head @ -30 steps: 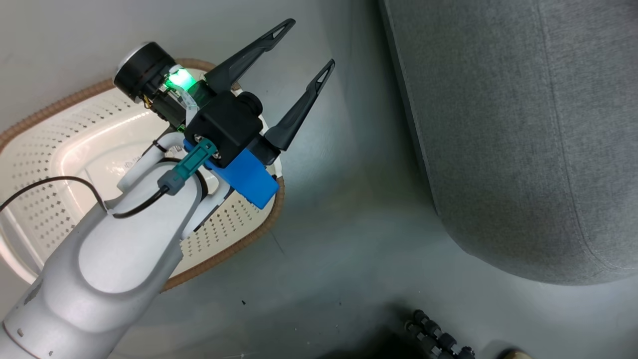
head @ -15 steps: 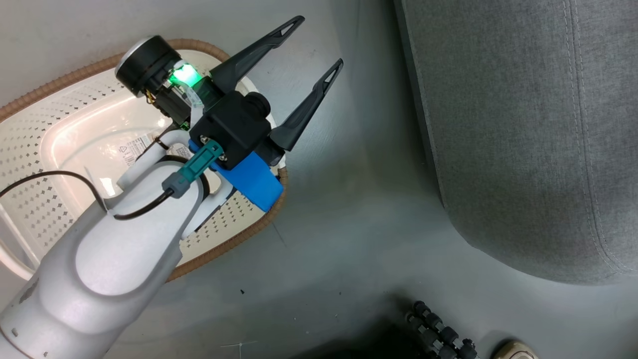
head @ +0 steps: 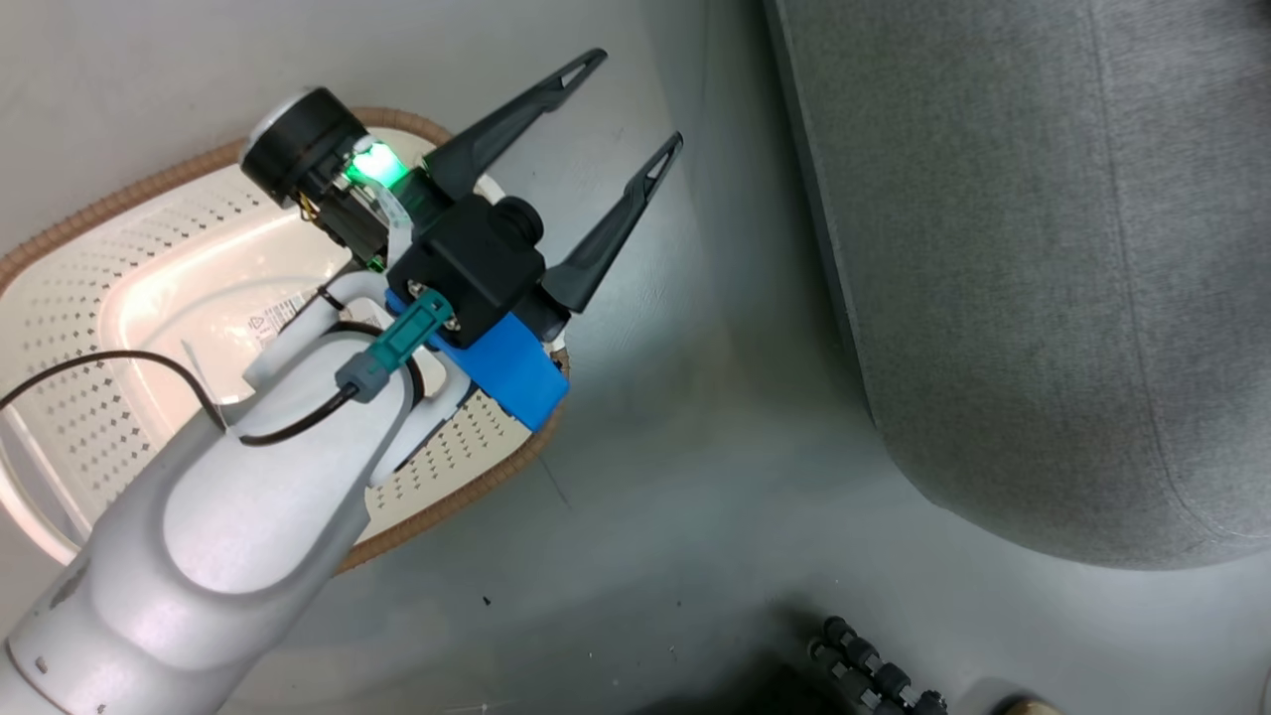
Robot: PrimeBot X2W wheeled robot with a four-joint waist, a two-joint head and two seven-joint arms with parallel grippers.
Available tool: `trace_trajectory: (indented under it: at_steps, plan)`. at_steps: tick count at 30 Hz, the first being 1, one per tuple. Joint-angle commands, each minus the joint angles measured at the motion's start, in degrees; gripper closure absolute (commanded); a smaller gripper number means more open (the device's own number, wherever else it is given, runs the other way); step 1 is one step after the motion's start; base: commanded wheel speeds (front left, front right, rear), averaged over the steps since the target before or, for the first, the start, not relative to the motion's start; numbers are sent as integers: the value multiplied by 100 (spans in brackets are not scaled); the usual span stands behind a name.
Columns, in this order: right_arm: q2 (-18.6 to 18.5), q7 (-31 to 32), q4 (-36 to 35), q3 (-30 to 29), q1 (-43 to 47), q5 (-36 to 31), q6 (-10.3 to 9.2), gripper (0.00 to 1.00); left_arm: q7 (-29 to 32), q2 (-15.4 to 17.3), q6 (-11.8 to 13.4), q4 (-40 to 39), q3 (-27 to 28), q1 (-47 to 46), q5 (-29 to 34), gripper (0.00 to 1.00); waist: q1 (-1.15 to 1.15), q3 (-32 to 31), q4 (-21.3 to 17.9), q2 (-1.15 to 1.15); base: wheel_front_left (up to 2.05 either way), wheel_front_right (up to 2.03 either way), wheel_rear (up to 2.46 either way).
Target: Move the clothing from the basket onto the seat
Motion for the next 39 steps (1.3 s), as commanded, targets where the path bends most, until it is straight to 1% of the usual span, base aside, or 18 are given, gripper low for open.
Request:
trace_trajectory:
  at_steps: [1,8,17,25,32,39]
  plan:
    - [47,-4,-38,-3,161,26,-4,0,-41,-10,16,26,-27,84,-26,0,0,-107,-13,0,0,0,0]
    - [266,-5,-314,229,828,22,-4,0,-207,-132,48,205,-99,228,-117,0,0,-590,-32,0,0,0,0]
    - [278,-4,-613,616,1736,117,-4,0,-501,-300,121,516,-136,486,-292,0,0,-1291,-2,0,0,0,0]
    - [339,-4,-1129,1106,2247,217,-4,0,-752,-446,297,796,67,836,-533,0,0,-2032,135,0,0,0,0]
    - [454,-4,-1584,1633,2608,258,-4,0,-829,-583,531,890,496,1197,-730,0,0,-2654,483,0,0,0,0]
    - [634,-4,-1824,2095,2867,320,-4,0,-832,-706,729,531,1299,1772,-665,0,0,-3128,954,0,0,0,0]
